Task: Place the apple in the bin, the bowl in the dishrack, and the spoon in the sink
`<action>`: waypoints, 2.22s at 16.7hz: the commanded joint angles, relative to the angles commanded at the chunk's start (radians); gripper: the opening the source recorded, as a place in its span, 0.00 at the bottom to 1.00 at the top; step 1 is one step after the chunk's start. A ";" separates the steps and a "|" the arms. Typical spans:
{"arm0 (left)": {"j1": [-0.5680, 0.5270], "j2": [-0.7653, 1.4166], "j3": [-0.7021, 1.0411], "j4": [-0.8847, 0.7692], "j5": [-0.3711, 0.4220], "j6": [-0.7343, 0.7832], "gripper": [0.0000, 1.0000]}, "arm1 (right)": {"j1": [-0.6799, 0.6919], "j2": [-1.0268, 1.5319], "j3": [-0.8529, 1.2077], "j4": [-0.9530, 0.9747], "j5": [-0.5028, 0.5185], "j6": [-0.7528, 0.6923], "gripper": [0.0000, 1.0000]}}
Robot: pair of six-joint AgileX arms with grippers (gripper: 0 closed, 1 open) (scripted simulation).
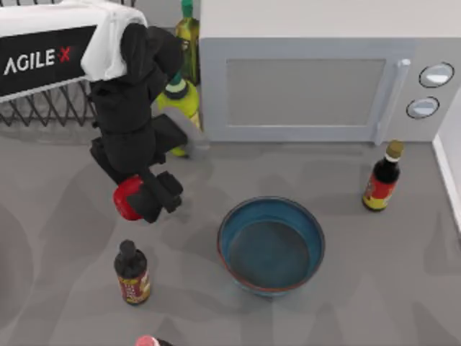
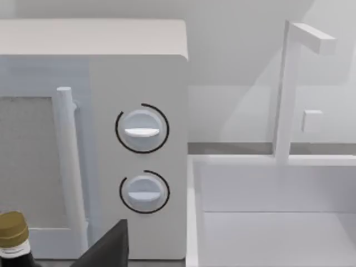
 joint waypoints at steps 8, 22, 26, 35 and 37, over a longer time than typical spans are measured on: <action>0.026 -0.054 0.124 -0.126 -0.009 0.000 0.00 | 0.000 0.000 0.000 0.000 0.000 0.000 1.00; 0.519 -0.255 0.032 -0.234 -0.352 -0.385 0.00 | 0.000 0.000 0.000 0.000 0.000 0.000 1.00; 0.554 -0.279 0.013 -0.256 -0.385 -0.419 0.00 | 0.000 0.000 0.000 0.000 0.000 0.000 1.00; 0.591 -0.282 -0.146 -0.072 -0.389 -0.381 0.00 | 0.000 0.000 0.000 0.000 0.000 0.000 1.00; 0.604 -0.280 -0.207 -0.006 -0.390 -0.366 0.00 | 0.000 0.000 0.000 0.000 0.000 0.000 1.00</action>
